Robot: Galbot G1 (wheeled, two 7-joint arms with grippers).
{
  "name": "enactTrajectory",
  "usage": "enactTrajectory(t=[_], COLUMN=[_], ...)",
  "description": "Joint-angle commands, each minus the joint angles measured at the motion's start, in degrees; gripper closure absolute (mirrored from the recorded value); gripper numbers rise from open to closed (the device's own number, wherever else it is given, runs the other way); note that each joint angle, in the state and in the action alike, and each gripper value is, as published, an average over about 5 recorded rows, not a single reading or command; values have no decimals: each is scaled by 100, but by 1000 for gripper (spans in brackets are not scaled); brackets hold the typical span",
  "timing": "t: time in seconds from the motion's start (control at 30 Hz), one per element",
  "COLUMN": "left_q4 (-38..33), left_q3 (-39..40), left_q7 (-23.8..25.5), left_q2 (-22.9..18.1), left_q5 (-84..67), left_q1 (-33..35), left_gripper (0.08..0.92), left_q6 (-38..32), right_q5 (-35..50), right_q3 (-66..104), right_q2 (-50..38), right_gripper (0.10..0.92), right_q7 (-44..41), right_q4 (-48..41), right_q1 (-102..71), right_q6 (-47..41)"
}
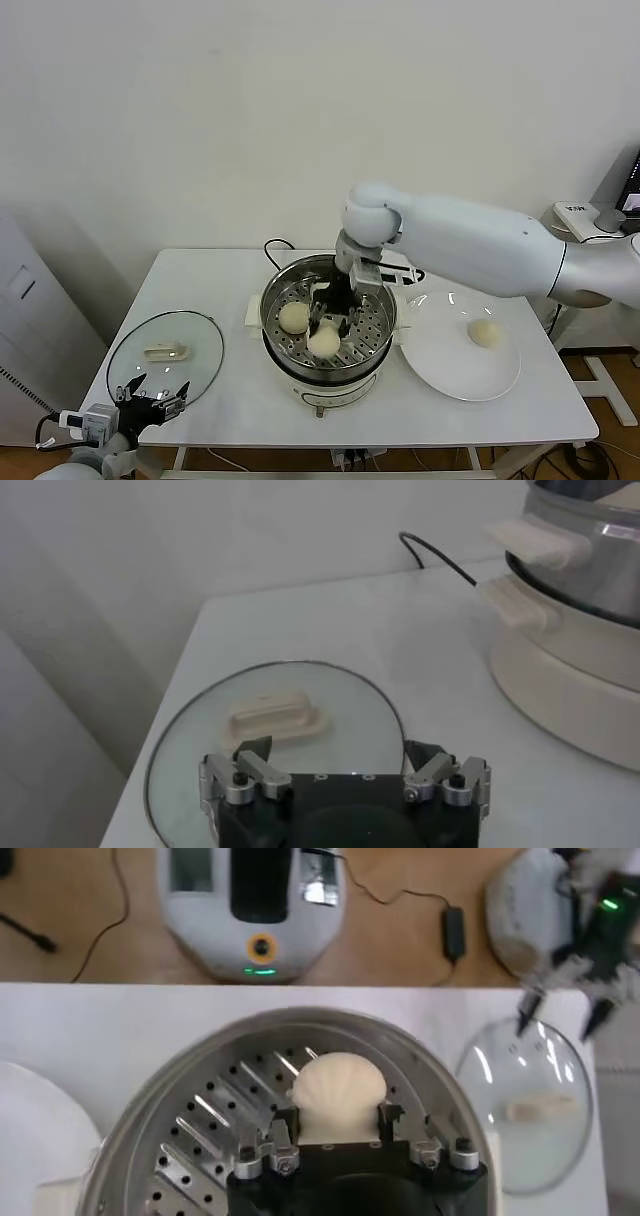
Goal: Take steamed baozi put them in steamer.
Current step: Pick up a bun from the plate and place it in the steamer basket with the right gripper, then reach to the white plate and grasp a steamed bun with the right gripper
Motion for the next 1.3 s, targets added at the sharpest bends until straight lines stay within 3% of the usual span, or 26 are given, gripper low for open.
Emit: enactTrajectory(t=[0.03,0.37,0.63,0.8,0.93,1.3], left_q4=[4,18,23,18,19,39], left_q3=[5,-2,-21,-37,-54,-52], left_q7=[1,4,4,6,8,17], left_q2=[1,11,11,12,18,24], left_q5=[1,-4,-9,-7,-13,-31], left_q1=[-6,6,23,59,63,12], left_gripper=[177,177,177,177,177,177], left_q6=[0,-10,-16,-19,-26,-29], right_q5=[-848,-1291,-1197,-533,137,784], right_q3=[153,382,848,1195,1205,409], right_q2=[58,143,44,-334,-735,-1881], right_gripper=[536,516,314,213,203,203], right_q7=[-86,-164,-153,-172,-281,-756], right_q4=[229,152,-8,-470,-1120,-2519], right_q1=[-542,-806,-727,-266,279,693], right_q6=[350,382,97,-790,-1682,-3027])
